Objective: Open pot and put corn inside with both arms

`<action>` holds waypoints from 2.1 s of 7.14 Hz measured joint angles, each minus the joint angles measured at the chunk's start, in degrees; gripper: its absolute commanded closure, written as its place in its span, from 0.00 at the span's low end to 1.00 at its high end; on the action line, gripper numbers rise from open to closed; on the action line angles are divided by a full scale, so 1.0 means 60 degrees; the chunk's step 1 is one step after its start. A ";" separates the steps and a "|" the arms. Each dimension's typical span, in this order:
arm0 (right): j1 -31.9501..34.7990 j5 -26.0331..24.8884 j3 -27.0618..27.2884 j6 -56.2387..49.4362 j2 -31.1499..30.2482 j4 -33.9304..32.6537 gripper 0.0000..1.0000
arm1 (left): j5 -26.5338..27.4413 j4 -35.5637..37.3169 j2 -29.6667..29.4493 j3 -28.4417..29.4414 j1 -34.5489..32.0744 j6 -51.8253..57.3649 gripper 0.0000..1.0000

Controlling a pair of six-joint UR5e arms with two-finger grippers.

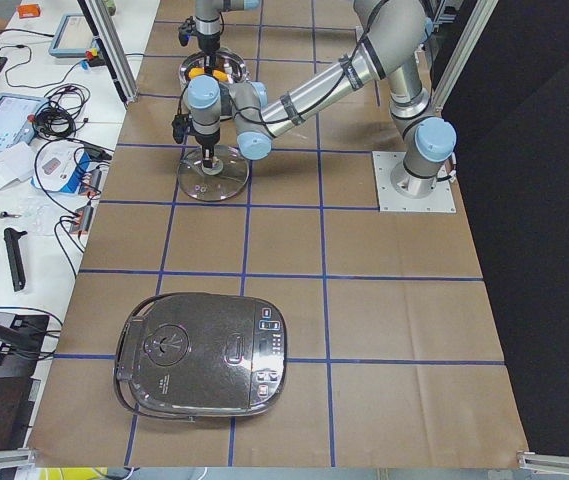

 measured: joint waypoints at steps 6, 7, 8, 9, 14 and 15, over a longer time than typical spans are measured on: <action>-0.0510 -0.0220 0.0252 -0.0279 -0.2279 0.2009 0.00 | 0.1213 -0.5666 0.2767 0.2149 -0.1616 -0.0995 0.00; -0.0999 -0.0147 0.0371 -0.0398 -0.3212 0.3405 0.00 | 0.1214 -0.5960 0.2999 0.2094 -0.1725 -0.1080 0.00; -0.1523 -0.0104 0.0703 -0.0517 -0.4171 0.4542 0.00 | 0.1200 -0.6075 0.3167 0.1913 -0.1796 -0.1133 0.00; -0.1920 -0.0084 0.1313 -0.0627 -0.5140 0.5098 0.00 | 0.1207 -0.6107 0.3337 0.1668 -0.1836 -0.1159 0.00; -0.2126 -0.0240 0.2945 -0.1390 -0.6772 0.5141 0.00 | 0.1263 -0.6028 0.3566 0.1341 -0.1795 -0.1148 0.00; -0.2111 -0.0236 0.2923 -0.1578 -0.6758 0.5108 0.00 | 0.1263 -0.6017 0.3573 0.1357 -0.1785 -0.1146 0.00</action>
